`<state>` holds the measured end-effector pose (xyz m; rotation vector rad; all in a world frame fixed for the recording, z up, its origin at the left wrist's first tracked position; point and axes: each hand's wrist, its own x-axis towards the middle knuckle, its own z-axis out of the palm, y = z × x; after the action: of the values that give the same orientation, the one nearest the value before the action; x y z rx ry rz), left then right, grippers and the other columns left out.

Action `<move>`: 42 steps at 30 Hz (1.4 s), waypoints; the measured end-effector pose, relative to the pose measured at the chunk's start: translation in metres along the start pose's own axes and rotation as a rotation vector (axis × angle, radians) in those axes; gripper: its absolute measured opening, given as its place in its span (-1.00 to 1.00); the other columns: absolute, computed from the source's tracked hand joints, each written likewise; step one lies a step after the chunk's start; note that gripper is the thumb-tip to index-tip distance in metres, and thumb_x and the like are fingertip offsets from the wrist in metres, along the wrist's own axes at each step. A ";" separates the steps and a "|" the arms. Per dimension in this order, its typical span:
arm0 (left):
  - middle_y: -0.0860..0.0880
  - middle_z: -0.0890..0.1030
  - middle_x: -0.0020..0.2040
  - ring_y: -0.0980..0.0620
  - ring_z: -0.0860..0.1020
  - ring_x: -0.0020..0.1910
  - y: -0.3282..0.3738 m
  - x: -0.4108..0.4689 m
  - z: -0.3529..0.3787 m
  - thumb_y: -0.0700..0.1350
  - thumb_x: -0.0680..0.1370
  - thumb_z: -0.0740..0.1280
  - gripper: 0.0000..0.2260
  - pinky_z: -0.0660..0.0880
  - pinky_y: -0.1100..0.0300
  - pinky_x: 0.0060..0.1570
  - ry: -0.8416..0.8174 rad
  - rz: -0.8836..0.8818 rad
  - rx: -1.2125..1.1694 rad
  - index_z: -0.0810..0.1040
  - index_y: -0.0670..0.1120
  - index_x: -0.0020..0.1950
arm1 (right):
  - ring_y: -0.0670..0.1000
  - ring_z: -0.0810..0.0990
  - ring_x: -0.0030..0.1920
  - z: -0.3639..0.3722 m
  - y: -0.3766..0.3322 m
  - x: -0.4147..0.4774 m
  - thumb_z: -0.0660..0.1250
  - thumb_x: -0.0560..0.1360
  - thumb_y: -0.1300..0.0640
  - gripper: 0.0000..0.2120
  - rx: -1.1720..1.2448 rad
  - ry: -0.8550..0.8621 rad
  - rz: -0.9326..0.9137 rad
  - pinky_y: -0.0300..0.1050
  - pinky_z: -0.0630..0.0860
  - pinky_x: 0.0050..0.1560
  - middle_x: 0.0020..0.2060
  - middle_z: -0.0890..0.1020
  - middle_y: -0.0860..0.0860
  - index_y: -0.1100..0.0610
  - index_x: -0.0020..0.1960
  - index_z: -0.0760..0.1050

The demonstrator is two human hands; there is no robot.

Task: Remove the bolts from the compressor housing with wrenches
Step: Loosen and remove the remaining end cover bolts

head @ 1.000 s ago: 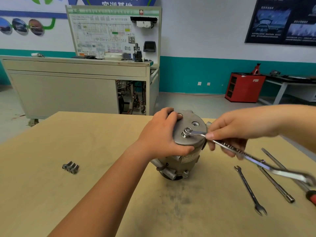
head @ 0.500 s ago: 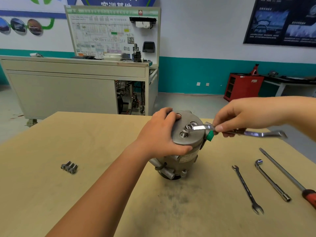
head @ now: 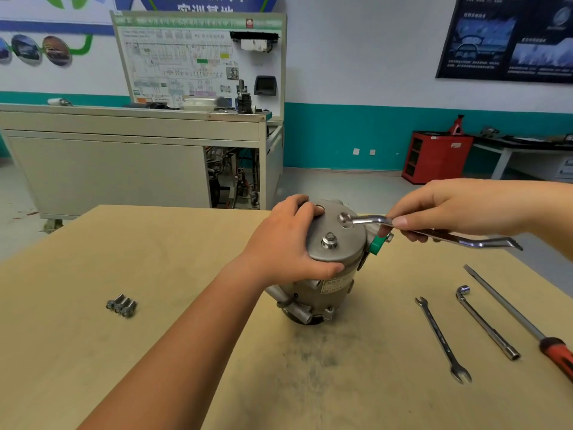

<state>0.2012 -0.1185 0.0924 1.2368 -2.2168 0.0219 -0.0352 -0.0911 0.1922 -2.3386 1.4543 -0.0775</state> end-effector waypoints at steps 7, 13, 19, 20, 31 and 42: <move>-0.09 0.31 0.45 -0.07 0.16 0.49 0.023 -0.004 -0.016 0.40 0.28 0.26 -0.15 0.09 0.01 0.44 0.143 0.126 0.062 0.35 -0.09 0.42 | -0.09 0.47 -0.18 0.064 0.112 -0.031 0.21 0.58 0.10 -0.84 0.220 0.350 0.413 -0.20 0.38 -0.20 -0.21 0.54 -0.09 0.01 0.08 0.55; -0.14 0.59 0.07 -0.11 0.52 0.10 0.129 -0.037 0.067 0.02 0.43 0.43 -0.60 0.43 0.04 0.11 -0.049 0.566 -0.164 0.57 -0.20 0.15 | 0.10 0.55 0.05 0.164 0.174 -0.020 0.21 0.56 0.25 -0.64 0.402 0.546 0.641 -0.14 0.43 -0.05 0.12 0.59 0.13 0.13 0.35 0.42; 0.32 0.60 0.01 0.39 0.52 0.03 0.180 -0.073 0.173 0.14 0.48 0.11 -0.68 0.42 0.51 -0.07 -0.537 0.368 0.119 0.60 0.29 0.09 | -0.12 0.40 -0.34 0.196 0.183 -0.001 0.15 0.59 0.20 -0.59 0.273 0.699 0.579 -0.29 0.23 -0.38 -0.10 0.42 0.07 -0.01 0.42 0.33; 0.33 0.60 -0.01 0.39 0.53 0.03 0.182 -0.078 0.182 0.12 0.47 0.08 -0.66 0.42 0.52 -0.08 -0.505 0.346 0.100 0.61 0.29 0.06 | -0.15 0.39 -0.33 0.198 0.183 0.000 0.14 0.59 0.20 -0.59 0.261 0.691 0.574 -0.26 0.27 -0.32 -0.09 0.38 0.05 -0.02 0.42 0.32; 0.13 0.51 0.23 0.18 0.40 0.25 0.144 -0.078 0.109 -0.01 0.56 0.26 -0.73 0.24 0.34 0.30 -0.094 0.405 -0.222 0.59 -0.01 0.21 | 0.03 0.27 0.29 0.144 0.109 0.005 0.32 0.50 0.17 -0.66 0.226 0.883 0.200 -0.29 0.21 0.18 0.20 0.38 0.01 0.03 0.27 0.42; 0.09 0.53 0.04 0.07 0.44 0.12 0.027 -0.038 -0.009 -0.25 0.51 0.28 -0.77 0.36 0.23 0.08 0.410 -0.262 -0.262 0.51 -0.02 0.12 | -0.06 0.44 0.10 0.091 -0.063 0.053 0.27 0.52 -0.03 -0.64 0.028 0.535 -0.166 -0.17 0.39 0.04 0.13 0.44 -0.05 -0.03 0.31 0.44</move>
<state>0.1991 -0.0713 0.0880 1.2380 -1.6404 -0.1056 0.0650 -0.0861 0.1217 -2.5260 1.4555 -0.8166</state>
